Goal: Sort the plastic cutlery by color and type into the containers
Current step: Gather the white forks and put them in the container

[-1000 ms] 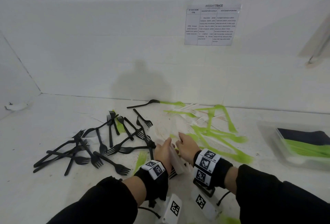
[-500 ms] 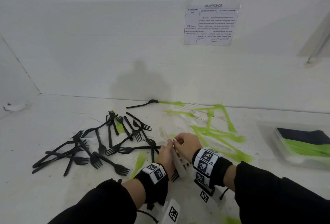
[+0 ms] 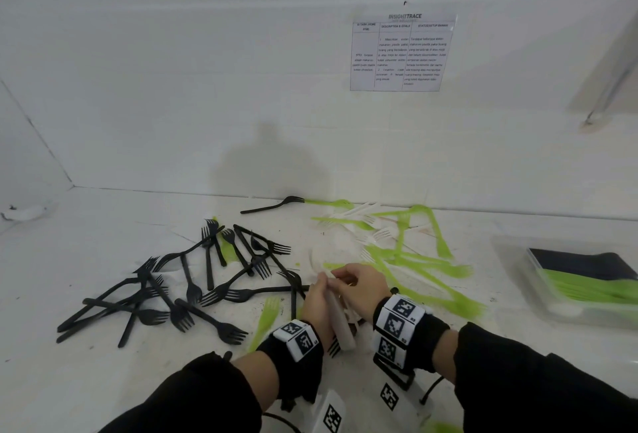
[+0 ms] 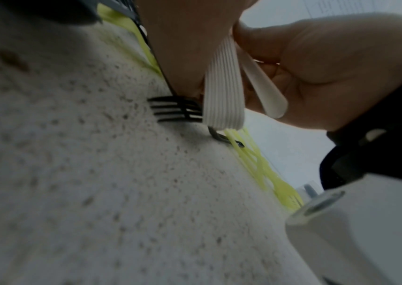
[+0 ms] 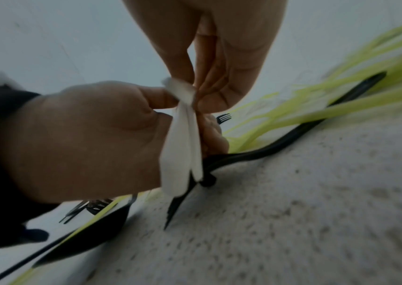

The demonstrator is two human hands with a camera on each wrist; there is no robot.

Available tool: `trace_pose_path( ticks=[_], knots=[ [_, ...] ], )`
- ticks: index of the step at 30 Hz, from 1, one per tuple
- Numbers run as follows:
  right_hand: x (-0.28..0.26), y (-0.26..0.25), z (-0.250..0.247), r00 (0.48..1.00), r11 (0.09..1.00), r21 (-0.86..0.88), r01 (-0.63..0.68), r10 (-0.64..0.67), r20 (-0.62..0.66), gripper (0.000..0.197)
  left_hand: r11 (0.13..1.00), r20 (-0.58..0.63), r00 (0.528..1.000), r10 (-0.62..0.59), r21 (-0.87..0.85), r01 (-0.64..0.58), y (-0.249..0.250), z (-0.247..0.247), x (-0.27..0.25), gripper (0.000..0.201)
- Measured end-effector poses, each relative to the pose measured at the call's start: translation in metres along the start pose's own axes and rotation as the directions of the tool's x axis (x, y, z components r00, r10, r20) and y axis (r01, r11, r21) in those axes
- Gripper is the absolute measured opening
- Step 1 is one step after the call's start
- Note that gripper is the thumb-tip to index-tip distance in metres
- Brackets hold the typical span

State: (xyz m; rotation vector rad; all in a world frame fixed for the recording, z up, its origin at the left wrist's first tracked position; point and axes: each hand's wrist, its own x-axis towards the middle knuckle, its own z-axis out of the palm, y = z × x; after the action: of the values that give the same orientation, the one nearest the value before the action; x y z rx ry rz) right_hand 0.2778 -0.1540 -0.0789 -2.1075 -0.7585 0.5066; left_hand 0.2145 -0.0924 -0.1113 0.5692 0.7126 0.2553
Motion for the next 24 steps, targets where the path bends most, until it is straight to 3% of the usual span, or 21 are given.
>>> trace_pose_path(
  ticks=[5, 8, 12, 16, 18, 20, 21, 23, 24],
  knots=[
    [-0.002, 0.004, 0.003, 0.993, 0.979, 0.18, -0.097, 0.107, -0.045, 0.024, 0.999, 0.058, 0.998, -0.028, 0.048, 0.025, 0.001, 0.002, -0.005, 0.06],
    [-0.005, 0.003, 0.005, 0.991, 0.979, 0.186, -0.082, 0.099, -0.087, 0.022, 0.999, 0.073, 0.997, -0.034, 0.042, 0.031, 0.0, 0.003, -0.004, 0.06],
    [-0.009, 0.0, 0.005, 0.998, 0.99, 0.135, -0.033, 0.041, -0.054, 0.02, 0.999, 0.033, 0.999, -0.024, 0.043, 0.022, -0.001, 0.003, -0.005, 0.055],
    [-0.012, -0.002, 0.004, 1.0, 1.0, 0.026, 0.006, -0.005, -0.005, 0.025, 0.998, -0.085, 0.996, -0.019, 0.06, 0.024, 0.001, 0.004, -0.002, 0.058],
    [-0.01, -0.006, 0.003, 0.998, 0.993, -0.109, 0.05, -0.046, 0.038, 0.029, 0.998, -0.128, 0.992, 0.018, 0.061, -0.01, 0.001, 0.004, 0.005, 0.067],
    [-0.004, -0.01, 0.0, 0.995, 0.984, -0.165, 0.067, -0.053, 0.087, 0.031, 0.995, -0.15, 0.987, 0.055, 0.085, -0.043, -0.002, -0.003, 0.023, 0.087],
    [0.002, -0.012, -0.005, 0.993, 0.99, -0.131, 0.042, -0.027, 0.111, 0.03, 0.992, -0.173, 0.981, 0.086, 0.104, -0.069, 0.0, -0.002, 0.026, 0.084],
    [0.02, -0.014, -0.021, 0.996, 0.997, -0.069, -0.025, 0.031, 0.089, 0.03, 0.983, -0.208, 0.965, 0.161, 0.121, -0.138, 0.007, 0.007, 0.016, 0.046],
    [0.034, -0.014, -0.03, 0.997, 0.992, -0.12, -0.037, 0.044, 0.056, 0.029, 0.977, -0.222, 0.956, 0.192, 0.139, -0.164, 0.011, 0.01, 0.013, 0.032]
  ],
)
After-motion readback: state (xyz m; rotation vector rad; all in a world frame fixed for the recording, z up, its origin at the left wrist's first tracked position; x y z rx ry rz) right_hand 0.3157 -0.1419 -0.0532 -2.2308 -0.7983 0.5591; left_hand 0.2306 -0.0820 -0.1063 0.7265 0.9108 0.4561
